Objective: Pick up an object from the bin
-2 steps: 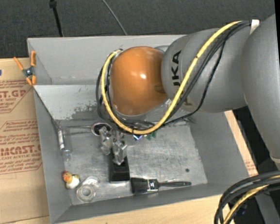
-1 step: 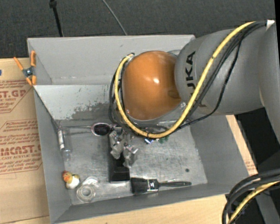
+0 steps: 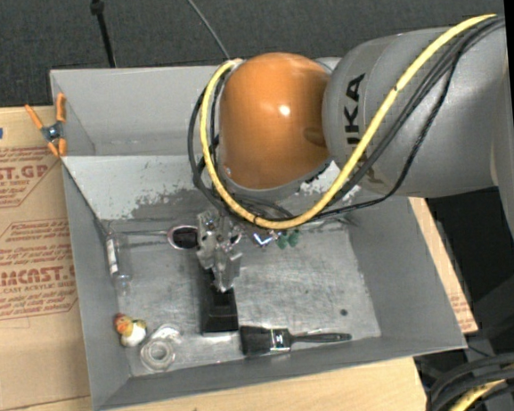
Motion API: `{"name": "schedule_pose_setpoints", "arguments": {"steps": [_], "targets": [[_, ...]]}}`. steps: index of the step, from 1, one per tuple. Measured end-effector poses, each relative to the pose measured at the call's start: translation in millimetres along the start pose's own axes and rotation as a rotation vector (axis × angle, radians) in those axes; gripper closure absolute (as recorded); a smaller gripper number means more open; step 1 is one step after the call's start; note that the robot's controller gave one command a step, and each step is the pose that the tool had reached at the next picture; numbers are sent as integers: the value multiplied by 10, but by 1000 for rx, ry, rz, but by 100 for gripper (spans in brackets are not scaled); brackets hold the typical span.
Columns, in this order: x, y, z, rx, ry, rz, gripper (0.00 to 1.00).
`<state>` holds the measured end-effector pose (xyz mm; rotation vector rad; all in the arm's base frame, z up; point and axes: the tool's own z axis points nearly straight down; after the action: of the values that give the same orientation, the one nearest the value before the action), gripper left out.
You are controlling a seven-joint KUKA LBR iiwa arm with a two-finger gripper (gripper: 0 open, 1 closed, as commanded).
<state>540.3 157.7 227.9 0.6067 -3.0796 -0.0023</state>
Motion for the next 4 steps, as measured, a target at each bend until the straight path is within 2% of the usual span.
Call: {"name": "schedule_pose_setpoints", "arguments": {"steps": [1, 2, 3, 4], "targets": [[237, -218, -374, 2, -6, -177, 100], [-12, -229, 60, 7, -14, -329, 100], [21, -110, 406, 0, -2, -328, 100], [-229, -104, 802, 0, -3, -517, 0]]}}
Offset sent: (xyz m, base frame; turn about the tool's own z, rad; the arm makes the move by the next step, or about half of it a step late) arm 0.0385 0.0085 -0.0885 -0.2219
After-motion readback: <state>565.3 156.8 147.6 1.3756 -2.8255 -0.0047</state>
